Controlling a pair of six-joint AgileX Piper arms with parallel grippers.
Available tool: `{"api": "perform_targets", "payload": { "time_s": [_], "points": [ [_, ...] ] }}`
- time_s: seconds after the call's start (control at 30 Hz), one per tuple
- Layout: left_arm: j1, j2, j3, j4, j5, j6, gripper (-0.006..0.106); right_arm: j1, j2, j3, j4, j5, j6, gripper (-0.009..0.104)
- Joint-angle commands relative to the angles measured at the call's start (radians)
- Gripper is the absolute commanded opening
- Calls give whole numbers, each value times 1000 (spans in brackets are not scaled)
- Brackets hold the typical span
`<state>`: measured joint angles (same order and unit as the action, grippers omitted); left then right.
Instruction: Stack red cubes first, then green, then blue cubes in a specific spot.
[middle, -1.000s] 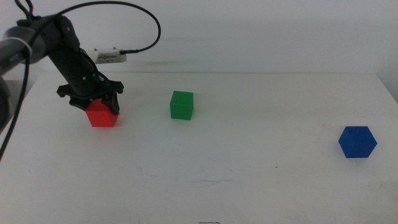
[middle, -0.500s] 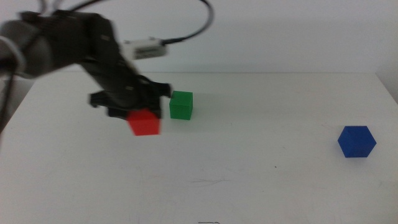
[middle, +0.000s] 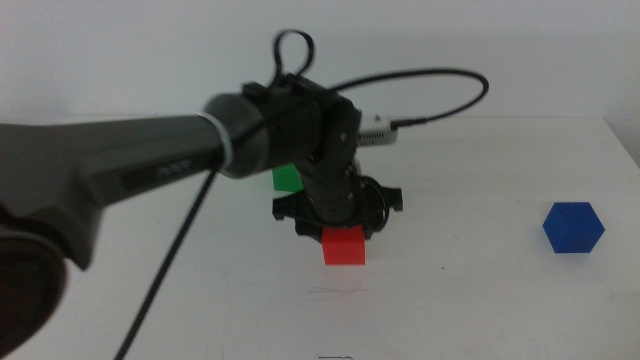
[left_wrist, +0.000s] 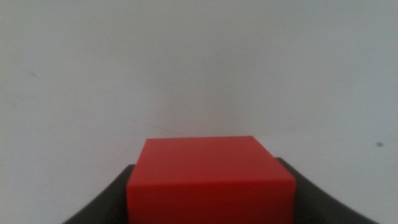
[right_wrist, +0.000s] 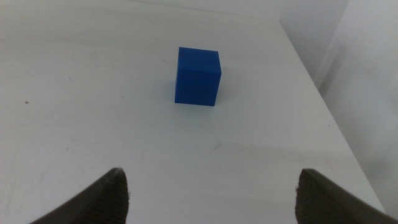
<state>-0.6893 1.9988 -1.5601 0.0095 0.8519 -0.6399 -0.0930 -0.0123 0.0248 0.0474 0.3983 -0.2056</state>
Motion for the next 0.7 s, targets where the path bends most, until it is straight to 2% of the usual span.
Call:
{"api": "perform_targets", "payload": {
  "time_s": [0.0,0.67],
  "points": [
    [-8,-29,-33,10,-28,-35,3,1,-20,-15,-8,-73,-2,94],
    [-10,43,-32,16,5,-57,3,1,-20,-15,-8,-73,-2,94]
  ]
}}
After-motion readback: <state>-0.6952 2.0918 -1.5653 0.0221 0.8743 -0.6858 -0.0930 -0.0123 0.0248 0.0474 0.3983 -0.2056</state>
